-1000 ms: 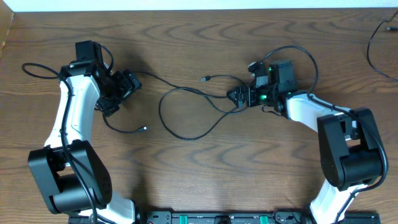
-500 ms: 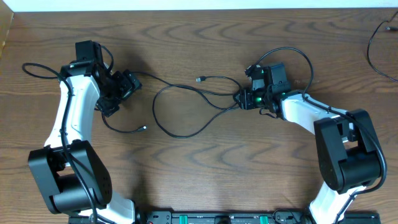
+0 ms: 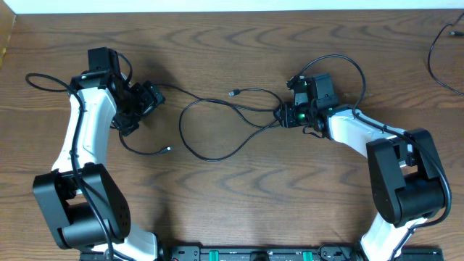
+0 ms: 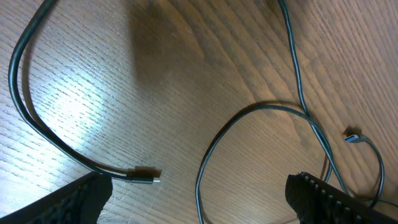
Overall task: Untangle cables
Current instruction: 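Reach the right gripper left toward the black cables at center, then grasp a black cable at center with the right gripper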
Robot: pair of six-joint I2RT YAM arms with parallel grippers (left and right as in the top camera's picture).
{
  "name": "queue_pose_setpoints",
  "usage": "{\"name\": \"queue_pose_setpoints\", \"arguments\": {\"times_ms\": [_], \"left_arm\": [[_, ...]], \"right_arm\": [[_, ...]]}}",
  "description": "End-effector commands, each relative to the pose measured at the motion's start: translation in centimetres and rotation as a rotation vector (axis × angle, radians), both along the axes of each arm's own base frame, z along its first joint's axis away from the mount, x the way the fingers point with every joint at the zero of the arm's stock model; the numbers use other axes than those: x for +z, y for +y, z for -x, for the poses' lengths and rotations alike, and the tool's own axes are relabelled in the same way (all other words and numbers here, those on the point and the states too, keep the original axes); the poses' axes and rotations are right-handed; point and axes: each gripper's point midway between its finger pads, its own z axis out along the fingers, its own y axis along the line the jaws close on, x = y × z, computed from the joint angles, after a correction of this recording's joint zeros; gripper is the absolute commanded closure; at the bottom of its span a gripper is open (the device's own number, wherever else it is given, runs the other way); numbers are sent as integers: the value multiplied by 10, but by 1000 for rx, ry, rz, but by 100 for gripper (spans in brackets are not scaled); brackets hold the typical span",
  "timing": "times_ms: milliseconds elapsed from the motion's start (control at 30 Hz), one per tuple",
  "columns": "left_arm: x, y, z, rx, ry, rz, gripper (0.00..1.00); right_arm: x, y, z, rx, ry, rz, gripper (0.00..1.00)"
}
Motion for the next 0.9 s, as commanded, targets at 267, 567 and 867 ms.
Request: {"name": "queue_pose_setpoints", "arguments": {"times_ms": [267, 567, 867], "left_arm": [[-3, 1, 1, 3, 11, -4, 6], [-3, 1, 1, 3, 11, -4, 6], [-3, 1, 1, 3, 11, -4, 6]], "right_arm": [[-28, -12, 20, -171, 178, -2, 99], [-28, -12, 21, -171, 180, 0, 99], [-26, -11, 17, -172, 161, -7, 48]]}}
